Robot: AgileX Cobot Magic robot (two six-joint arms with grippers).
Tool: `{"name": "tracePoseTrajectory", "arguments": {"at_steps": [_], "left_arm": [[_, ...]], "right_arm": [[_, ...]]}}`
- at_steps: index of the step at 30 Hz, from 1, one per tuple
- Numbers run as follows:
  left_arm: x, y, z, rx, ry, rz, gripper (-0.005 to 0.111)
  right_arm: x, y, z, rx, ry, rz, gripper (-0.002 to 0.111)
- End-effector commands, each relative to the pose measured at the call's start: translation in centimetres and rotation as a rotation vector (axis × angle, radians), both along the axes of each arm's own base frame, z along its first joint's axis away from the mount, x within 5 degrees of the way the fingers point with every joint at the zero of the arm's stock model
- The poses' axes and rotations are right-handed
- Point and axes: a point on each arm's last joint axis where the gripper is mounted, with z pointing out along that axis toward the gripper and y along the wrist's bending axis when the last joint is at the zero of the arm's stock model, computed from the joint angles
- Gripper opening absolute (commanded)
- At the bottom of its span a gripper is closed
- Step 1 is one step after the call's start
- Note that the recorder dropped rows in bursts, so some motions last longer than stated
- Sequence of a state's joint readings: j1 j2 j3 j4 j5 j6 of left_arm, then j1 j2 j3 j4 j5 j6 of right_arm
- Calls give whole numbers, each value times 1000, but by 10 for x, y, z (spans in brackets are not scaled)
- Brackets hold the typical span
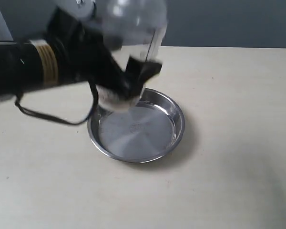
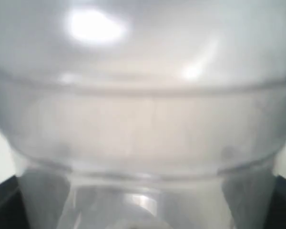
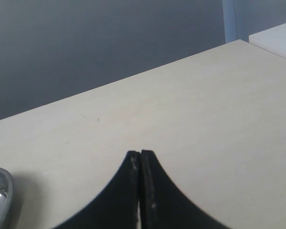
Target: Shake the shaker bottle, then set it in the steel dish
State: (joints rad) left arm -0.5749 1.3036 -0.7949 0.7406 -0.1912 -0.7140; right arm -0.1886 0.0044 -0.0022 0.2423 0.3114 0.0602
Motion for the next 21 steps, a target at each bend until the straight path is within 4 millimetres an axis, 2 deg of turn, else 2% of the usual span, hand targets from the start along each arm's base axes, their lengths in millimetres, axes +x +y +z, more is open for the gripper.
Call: {"name": "tracePoseTrajectory", "arguments": {"at_steps": [1,2,3,4,7,8,9,12,13,14,17,18,19,21], "left_arm": [[5,-8,-51,20,172,9,0],[6,-10,-71,15,255,23,0],[4,-13,-73,-4,267,9,0],[1,-18,-62,-37,210,-45,0],[-10,-18,21,-136,-106,-134,0],[-8,-15,31,-119,-136,-98,0],[-4,-13,22,-80,-97,-53,0],[5,-11,-60,71,188,34,0],[5,-12,-72,81,229,37,0],[2,-16,-69,77,211,13,0],[-10,-17,-4,20,-50,-73,0],[-7,-12,8,19,-104,-55,0],[-1,-5,7,0,-84,-4,0],[15,11,-16,-1,38,117,0]], "right_arm": [[0,0,0,-10,-6,0,-1],[0,0,0,-10,-6,0,-1],[0,0,0,-10,-6,0,-1],[0,0,0,-10,-6,0,-1],[0,0,0,-10,-6,0,-1],[0,0,0,-10,-6,0,-1],[0,0,0,-10,-6,0,-1],[0,0,0,-10,-6,0,-1],[0,0,0,-10,-6,0,-1],[0,0,0,-10,-6,0,-1],[0,0,0,-10,-6,0,-1],[0,0,0,-10,-6,0,-1],[0,0,0,-10,-6,0,-1],[0,0,0,-10,-6,0,-1]]}}
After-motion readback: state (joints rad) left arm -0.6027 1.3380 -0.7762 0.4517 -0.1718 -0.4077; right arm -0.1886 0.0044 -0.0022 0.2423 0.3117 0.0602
